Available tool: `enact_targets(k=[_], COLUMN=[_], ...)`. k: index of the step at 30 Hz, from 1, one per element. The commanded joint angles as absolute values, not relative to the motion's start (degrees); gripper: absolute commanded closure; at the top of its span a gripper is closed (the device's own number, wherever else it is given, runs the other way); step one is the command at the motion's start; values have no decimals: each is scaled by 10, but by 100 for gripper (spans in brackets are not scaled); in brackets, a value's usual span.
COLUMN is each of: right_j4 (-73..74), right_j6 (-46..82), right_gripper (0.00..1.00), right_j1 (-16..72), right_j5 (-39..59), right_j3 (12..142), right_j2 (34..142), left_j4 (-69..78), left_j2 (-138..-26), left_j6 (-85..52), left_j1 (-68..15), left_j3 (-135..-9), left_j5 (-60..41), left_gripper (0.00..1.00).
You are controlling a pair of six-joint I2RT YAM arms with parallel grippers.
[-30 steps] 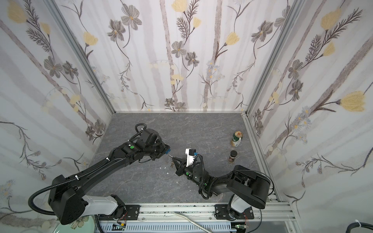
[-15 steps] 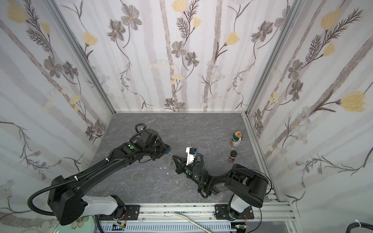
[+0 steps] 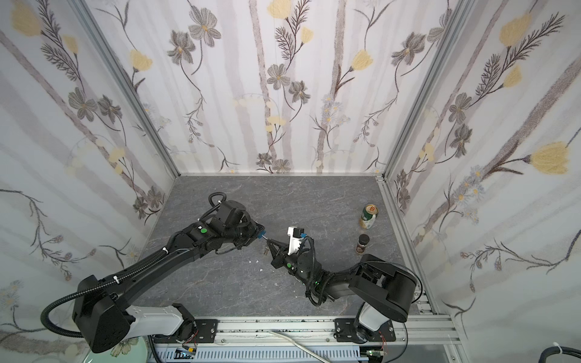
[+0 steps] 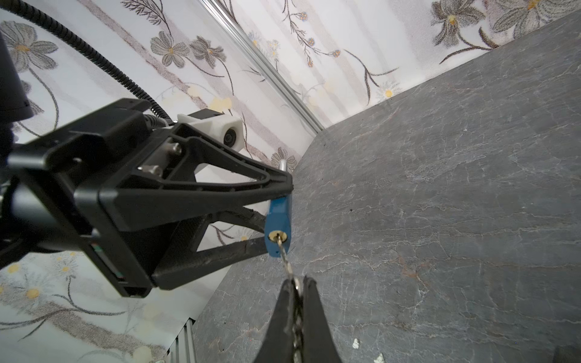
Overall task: Unlock with the key
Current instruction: 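Push the key held by the right gripper into the blue padlock's keyhole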
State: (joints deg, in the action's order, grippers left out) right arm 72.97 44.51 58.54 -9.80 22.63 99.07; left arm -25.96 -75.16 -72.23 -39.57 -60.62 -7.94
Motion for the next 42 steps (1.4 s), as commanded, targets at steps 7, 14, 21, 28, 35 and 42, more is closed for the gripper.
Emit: enact_targets(k=[7, 14, 21, 28, 35, 42], right_j4=[661, 653, 671, 689, 731, 712], right_j6=[460, 471, 476, 451, 449, 449], right_gripper=[100, 100, 100, 100, 100, 100], right_j1=[587, 590, 591, 604, 604, 604], right_j5=[-134, -124, -112, -139, -155, -150], right_j3=[250, 261, 268, 264, 238, 239], right_j2=[964, 955, 961, 981, 975, 956], left_j4=[-252, -249, -235, -205, -202, -214], left_j2=[-766, -779, -781, -777, -781, -781], left_j6=[-721, -722, -734, -751, -741, -725], left_j1=[-405, -411, -411, -410, -410, -411], left_j3=[-616, -623, -621, -611, -611, -616], left_j5=[-93, -92, -99, -120, -132, -127], left_gripper=[75, 80, 85, 87, 88, 89])
